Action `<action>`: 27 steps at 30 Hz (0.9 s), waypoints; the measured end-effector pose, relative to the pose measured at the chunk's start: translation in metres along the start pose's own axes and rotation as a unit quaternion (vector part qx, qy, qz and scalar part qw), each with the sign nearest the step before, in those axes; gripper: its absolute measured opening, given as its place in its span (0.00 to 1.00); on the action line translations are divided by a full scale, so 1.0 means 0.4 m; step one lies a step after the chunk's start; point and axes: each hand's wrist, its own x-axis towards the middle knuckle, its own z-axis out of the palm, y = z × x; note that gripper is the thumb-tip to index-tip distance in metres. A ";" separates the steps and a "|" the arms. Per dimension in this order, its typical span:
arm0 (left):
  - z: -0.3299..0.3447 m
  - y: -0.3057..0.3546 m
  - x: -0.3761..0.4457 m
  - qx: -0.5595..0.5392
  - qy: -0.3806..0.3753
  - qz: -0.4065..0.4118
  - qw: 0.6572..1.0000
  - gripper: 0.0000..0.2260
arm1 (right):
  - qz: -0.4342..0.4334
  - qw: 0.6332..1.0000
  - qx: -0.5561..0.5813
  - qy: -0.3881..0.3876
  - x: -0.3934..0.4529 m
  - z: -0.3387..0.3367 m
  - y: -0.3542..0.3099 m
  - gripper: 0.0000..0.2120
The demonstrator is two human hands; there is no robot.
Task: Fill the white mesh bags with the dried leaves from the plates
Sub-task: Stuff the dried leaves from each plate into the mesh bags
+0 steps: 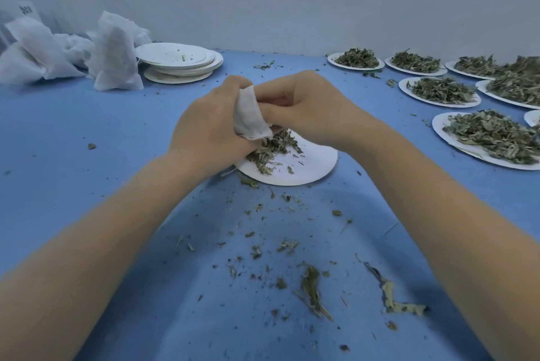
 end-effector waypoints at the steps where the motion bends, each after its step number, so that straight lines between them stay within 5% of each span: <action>1: -0.004 -0.005 0.001 -0.003 0.008 -0.001 1.000 0.26 | -0.003 0.999 0.040 0.016 0.001 -0.003 0.004 0.08; 4: -0.012 -0.023 0.004 0.017 0.019 0.007 1.000 0.23 | -0.002 0.990 0.087 0.113 0.011 -0.001 0.026 0.08; 6: -0.014 -0.040 0.007 0.039 0.022 0.011 0.999 0.21 | 0.030 0.985 -0.009 0.170 0.017 0.002 0.048 0.05; 9: -0.014 -0.058 0.008 0.055 0.031 0.004 0.998 0.21 | 0.096 0.972 -0.200 0.074 0.011 0.017 0.080 0.15; 12: -0.011 -0.064 0.009 0.061 0.044 0.010 0.997 0.20 | 0.128 0.955 -0.263 -0.044 0.007 0.039 0.092 0.27; 18: -0.009 -0.068 0.008 0.075 0.041 0.009 0.996 0.19 | 0.087 0.955 -0.282 -0.041 0.011 0.006 0.091 0.16; 23: -0.008 -0.064 0.004 0.080 0.030 -0.009 0.996 0.20 | 0.120 0.949 -0.285 -0.064 0.010 -0.003 0.091 0.26; 27: -0.007 -0.059 0.000 0.079 0.022 -0.006 0.997 0.20 | 0.113 0.930 -0.339 -0.085 0.011 0.012 0.093 0.17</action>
